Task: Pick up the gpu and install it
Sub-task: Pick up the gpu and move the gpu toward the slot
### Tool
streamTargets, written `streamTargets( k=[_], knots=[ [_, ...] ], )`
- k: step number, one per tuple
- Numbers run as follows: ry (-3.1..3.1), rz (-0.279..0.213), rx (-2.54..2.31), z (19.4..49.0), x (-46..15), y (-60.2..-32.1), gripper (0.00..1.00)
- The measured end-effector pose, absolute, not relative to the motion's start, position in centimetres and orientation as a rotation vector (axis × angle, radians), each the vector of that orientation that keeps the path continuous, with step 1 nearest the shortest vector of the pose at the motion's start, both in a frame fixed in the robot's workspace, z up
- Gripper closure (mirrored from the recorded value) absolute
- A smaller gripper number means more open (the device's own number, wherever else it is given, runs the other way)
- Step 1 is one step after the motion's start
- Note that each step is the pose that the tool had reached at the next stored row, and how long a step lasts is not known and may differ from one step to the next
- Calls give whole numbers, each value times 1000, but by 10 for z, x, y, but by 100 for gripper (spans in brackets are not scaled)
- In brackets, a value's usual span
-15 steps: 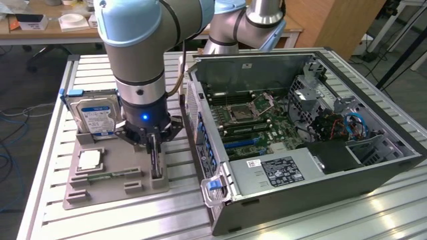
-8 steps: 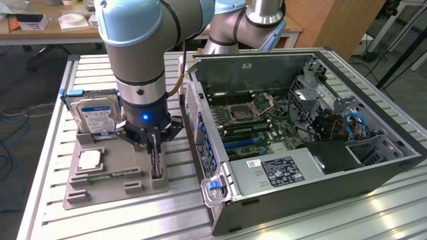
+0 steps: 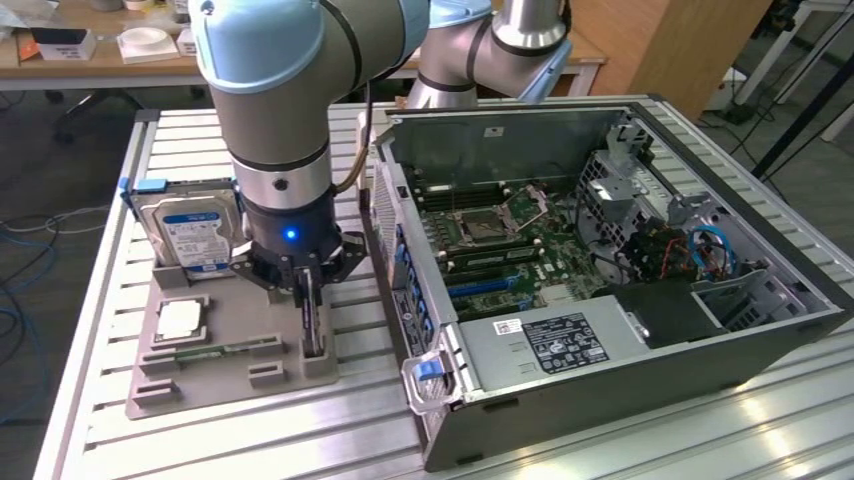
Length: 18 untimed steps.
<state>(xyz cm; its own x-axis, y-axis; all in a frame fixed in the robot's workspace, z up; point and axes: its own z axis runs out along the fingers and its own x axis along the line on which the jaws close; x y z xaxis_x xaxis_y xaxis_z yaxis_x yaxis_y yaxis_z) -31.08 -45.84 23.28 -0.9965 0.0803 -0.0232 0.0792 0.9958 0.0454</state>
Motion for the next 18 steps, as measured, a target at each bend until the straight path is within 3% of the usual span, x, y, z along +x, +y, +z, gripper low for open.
streamTargets(
  k=[18],
  knots=[
    [3113, 70, 124, 233, -311, -458, 74]
  ],
)
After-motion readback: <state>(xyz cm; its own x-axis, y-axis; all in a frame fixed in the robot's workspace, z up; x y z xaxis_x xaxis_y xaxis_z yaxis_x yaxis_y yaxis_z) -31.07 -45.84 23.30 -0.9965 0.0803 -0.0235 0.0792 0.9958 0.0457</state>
